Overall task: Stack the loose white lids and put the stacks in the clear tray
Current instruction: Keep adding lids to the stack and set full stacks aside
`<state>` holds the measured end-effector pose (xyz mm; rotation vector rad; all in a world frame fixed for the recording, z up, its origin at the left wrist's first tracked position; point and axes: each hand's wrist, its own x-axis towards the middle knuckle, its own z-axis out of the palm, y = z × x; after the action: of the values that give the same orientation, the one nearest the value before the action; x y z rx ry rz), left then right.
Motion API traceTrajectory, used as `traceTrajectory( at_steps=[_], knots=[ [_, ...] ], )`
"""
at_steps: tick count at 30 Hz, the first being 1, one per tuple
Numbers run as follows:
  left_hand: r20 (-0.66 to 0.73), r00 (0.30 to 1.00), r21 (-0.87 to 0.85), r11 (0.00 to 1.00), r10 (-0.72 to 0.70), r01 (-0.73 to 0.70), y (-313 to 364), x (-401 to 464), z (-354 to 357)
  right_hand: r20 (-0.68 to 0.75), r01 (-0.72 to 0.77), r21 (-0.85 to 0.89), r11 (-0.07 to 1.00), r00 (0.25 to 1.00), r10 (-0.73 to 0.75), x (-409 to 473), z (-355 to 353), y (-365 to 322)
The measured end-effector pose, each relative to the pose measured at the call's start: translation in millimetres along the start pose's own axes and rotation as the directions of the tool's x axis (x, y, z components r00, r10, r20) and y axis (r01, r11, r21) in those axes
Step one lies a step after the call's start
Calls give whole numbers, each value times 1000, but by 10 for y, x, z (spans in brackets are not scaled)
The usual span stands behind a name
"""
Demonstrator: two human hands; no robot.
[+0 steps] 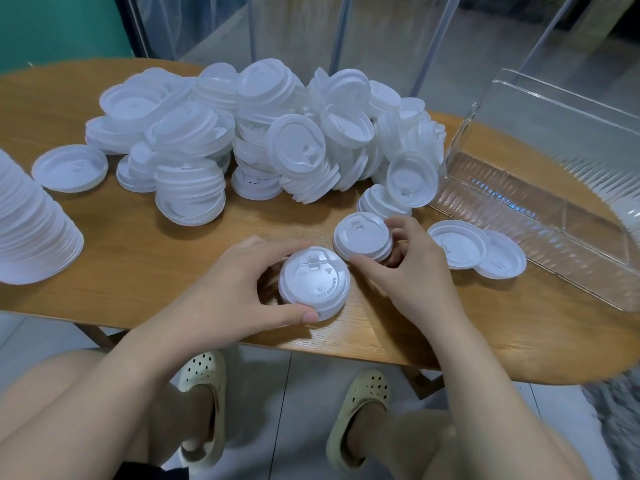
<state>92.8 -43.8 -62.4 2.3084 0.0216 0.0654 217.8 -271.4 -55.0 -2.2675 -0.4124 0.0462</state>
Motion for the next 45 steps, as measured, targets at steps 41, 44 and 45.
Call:
traceTrajectory(
  at_steps=[41, 44, 45],
  knots=[
    [-27, 994, 46, 993, 107, -106, -4, 24, 28, 327, 262, 136, 955, 898, -293, -242, -83, -271],
    [-27, 995, 36, 994, 100, -99, 8, 29, 21, 349, 261, 124, 957, 892, -288, -243, -70, -273],
    [-29, 995, 39, 994, 99, -98, 11, 29, 20, 355, 256, 123, 959, 891, -283, -243, -60, -274]
  ],
)
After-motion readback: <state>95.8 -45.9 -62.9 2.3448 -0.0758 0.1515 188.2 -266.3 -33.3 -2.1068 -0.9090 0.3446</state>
